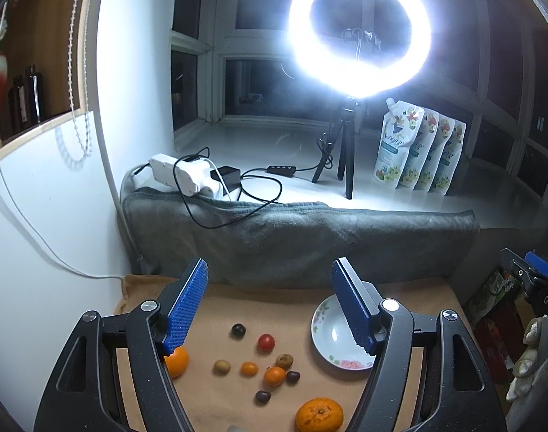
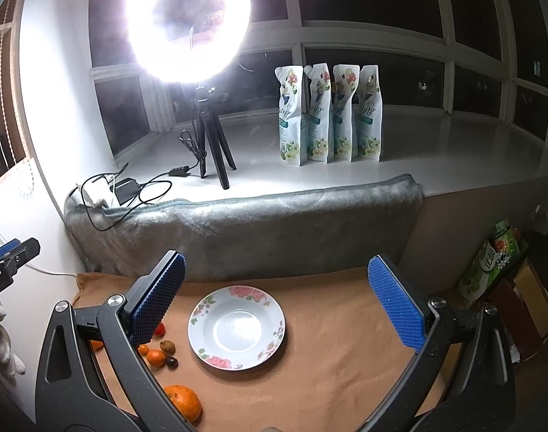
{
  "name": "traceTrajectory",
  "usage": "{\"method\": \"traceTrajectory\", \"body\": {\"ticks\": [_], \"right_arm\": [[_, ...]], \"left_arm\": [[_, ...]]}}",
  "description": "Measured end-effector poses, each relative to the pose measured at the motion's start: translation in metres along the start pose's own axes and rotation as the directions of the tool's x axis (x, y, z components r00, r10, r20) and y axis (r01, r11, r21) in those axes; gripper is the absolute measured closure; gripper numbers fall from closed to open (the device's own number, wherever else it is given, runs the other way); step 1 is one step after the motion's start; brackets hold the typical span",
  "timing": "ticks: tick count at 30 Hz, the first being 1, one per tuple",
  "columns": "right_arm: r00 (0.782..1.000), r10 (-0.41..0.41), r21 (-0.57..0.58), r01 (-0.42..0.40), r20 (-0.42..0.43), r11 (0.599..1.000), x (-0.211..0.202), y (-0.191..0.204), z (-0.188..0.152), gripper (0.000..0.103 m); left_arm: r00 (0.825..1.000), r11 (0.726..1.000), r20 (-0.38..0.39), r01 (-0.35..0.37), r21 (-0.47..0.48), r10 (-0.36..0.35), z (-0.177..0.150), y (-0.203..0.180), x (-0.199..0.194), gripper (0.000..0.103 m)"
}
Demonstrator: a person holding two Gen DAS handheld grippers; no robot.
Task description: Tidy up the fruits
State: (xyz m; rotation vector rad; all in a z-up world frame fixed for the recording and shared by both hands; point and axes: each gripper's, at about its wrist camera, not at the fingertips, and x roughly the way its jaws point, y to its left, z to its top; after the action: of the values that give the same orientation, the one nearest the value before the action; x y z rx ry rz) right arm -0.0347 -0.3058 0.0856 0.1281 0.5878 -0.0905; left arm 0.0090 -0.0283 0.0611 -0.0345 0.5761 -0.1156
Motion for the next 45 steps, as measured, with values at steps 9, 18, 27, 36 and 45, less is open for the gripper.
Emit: {"method": "traceTrajectory", "body": {"ticks": [9,18,27,36,45], "right_arm": [[0.998,0.019,-0.014,-0.02,-0.067,1.0,0.011,0.003,-0.012,0.0],[0.986,0.063,-0.038,-0.069,-0.156,0.997,0.026,0.013,-0.029,0.0],[0.966,0.119,-0.046,-0.133,-0.231,0.99,0.041,0.024,-0.042,0.0],[0.941,0.171,-0.078,-0.202,-0.29,0.976,0.06,0.048,-0.054,0.0],[0.9,0.241,-0.084,-0.289,-0.363,0.954,0.087,0.081,-0.065,0.0]], "left_arm": [[0.998,1.0,-0.057,-0.001,0.001,0.001,-0.009,0.001,0.01,0.032],[0.992,1.0,-0.128,-0.014,-0.007,0.013,-0.024,0.006,0.024,0.032],[0.978,0.998,-0.21,-0.015,-0.056,0.003,-0.042,0.027,0.035,0.032],[0.959,0.986,-0.285,-0.049,-0.161,0.001,-0.075,0.066,0.042,0.032],[0.936,0.973,-0.351,-0.088,-0.213,0.008,-0.104,0.099,0.048,0.032]]}}
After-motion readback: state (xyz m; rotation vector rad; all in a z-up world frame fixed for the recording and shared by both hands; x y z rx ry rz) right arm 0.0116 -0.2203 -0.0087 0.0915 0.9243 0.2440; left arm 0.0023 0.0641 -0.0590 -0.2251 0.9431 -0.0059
